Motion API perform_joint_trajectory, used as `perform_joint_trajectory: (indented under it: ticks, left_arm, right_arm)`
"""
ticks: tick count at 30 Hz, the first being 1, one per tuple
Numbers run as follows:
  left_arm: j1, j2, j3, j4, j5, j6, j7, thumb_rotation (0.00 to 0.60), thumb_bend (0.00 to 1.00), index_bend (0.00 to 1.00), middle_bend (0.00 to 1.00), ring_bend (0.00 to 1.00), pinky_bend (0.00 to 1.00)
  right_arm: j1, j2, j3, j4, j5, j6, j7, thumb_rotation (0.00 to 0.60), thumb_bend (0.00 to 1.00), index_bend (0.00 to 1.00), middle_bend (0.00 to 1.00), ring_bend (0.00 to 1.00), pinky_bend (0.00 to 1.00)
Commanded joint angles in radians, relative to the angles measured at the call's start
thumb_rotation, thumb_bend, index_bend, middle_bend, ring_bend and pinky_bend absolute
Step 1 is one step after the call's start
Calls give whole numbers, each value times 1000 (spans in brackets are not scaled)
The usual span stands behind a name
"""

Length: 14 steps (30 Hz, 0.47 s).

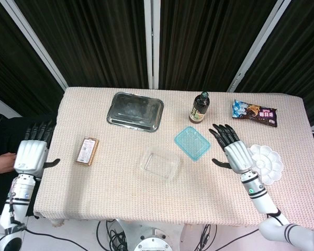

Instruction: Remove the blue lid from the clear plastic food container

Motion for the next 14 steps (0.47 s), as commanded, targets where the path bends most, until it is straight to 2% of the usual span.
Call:
perform_joint_trajectory:
  ticks: [1,4,8,14]
  left_arm:
    - [65,30,21,43,49,38,-33,600,0,69,46,0,0]
    - [117,38,27,72,58,51,-77,600,0,72,49,0,0]
    - [183,22,28,96,65,77,-105,600,0,73,49,0,0]
    - [269,-35,27,125,109,137,-109,600,0,72,49,0,0]
  right_arm:
    - [-119,281,-38,-298,29,50,-33,600,61,0,97,0,16]
    - [-186,376,-53,-398,53,98,-38,600,69,0,134,0,34]
    - [-264,479,-93,-506,89,111,-47,600,73,0,64,0,1]
    - [-348,491,-115,-511,75,159,8,600,79,0,31,0,0]
